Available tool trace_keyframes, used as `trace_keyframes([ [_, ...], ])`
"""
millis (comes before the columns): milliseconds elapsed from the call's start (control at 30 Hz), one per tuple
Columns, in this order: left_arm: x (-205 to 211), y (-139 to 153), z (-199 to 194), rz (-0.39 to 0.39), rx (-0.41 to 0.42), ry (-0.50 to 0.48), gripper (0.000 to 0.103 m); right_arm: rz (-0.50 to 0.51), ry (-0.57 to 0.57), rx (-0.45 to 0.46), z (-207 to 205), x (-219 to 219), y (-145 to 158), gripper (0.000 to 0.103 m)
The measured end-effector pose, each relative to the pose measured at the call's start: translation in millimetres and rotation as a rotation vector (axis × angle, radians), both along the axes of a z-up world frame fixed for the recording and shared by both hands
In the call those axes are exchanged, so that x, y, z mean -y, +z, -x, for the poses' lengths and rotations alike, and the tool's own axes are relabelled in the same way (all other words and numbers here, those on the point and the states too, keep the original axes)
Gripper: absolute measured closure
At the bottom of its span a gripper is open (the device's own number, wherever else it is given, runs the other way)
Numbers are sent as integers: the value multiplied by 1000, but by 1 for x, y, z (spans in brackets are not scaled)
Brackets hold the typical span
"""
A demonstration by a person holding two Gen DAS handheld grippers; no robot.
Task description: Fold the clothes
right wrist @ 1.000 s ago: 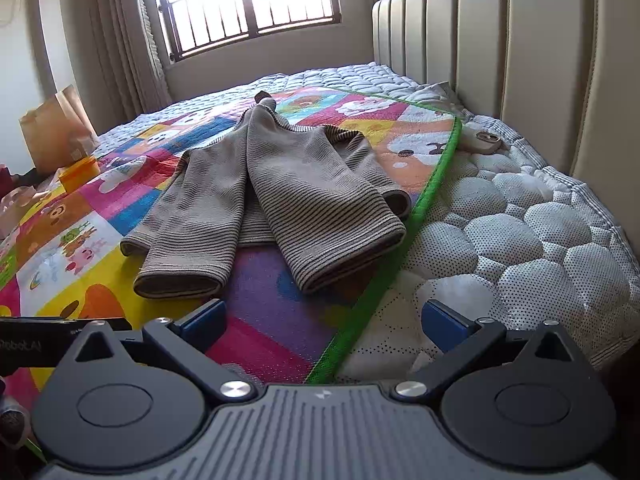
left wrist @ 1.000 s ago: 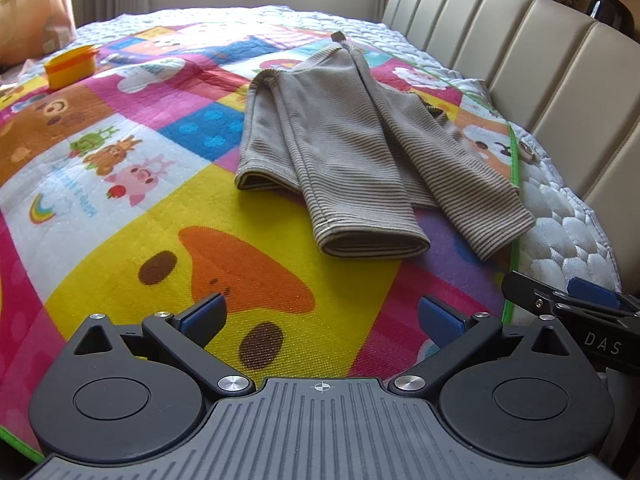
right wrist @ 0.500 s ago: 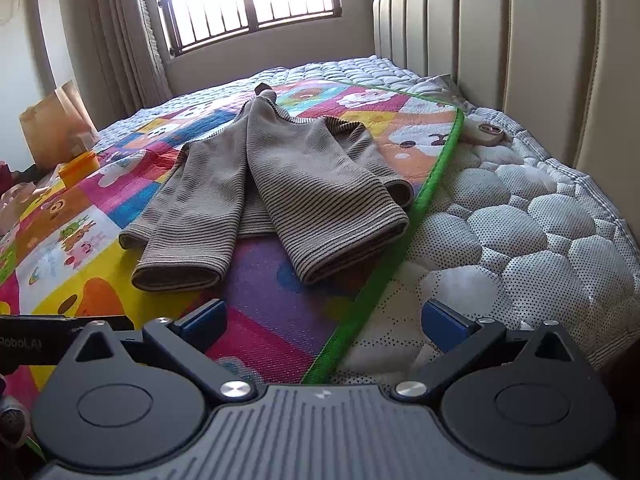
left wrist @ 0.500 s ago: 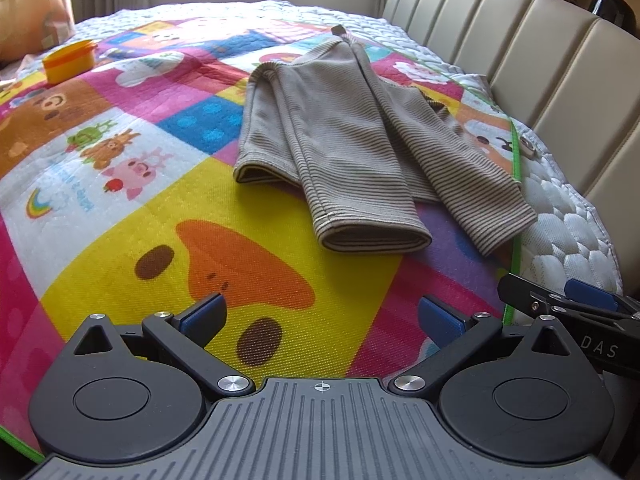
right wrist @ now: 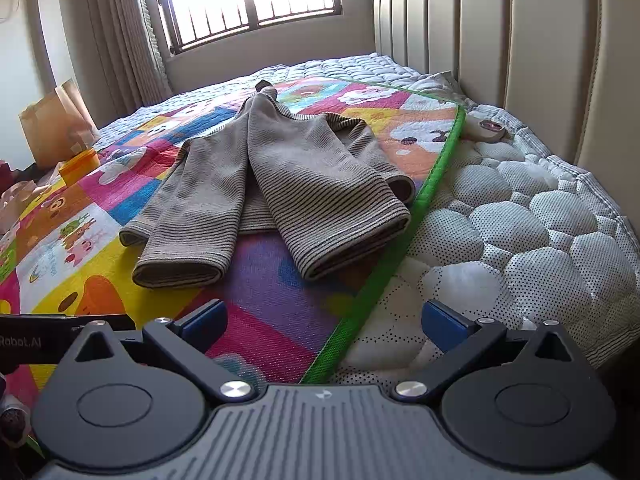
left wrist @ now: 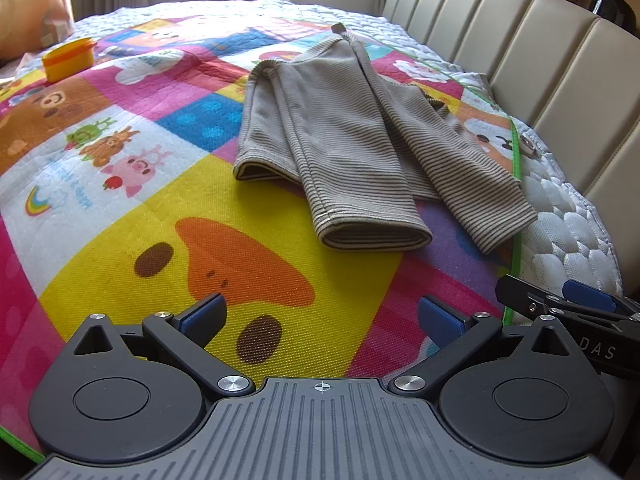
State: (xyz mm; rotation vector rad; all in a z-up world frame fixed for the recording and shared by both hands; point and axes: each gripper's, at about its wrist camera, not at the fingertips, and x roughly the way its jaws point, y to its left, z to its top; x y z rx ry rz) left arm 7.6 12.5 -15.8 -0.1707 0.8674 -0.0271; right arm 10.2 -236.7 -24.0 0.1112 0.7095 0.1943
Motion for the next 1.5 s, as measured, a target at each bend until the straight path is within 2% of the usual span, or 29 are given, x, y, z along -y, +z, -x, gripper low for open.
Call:
trace_keyframes([
  [567, -1, 2, -5, 4, 10, 0, 0, 16, 9, 18, -1, -2, 4, 0],
  [667, -4, 3, -13, 37, 17, -15, 0, 27, 11, 18, -5, -2, 4, 0],
  [767, -11, 6, -24, 114, 43, -51, 0, 34, 7, 15, -12, 0, 3, 0],
  [900, -20, 8, -52, 242, 76, -99, 0, 37, -20, 11, -25, 6, 1, 0],
  [1100, -35, 9, -106, 367, 147, -150, 0, -8, -61, 44, -47, 22, 3, 0],
  [1300, -49, -5, -168, 371, 114, -147, 0, -63, -57, 91, -79, 23, 8, 0],
  [1500, -74, -20, -214, 439, 76, -107, 0, -55, 15, 145, -119, 5, 15, 0],
])
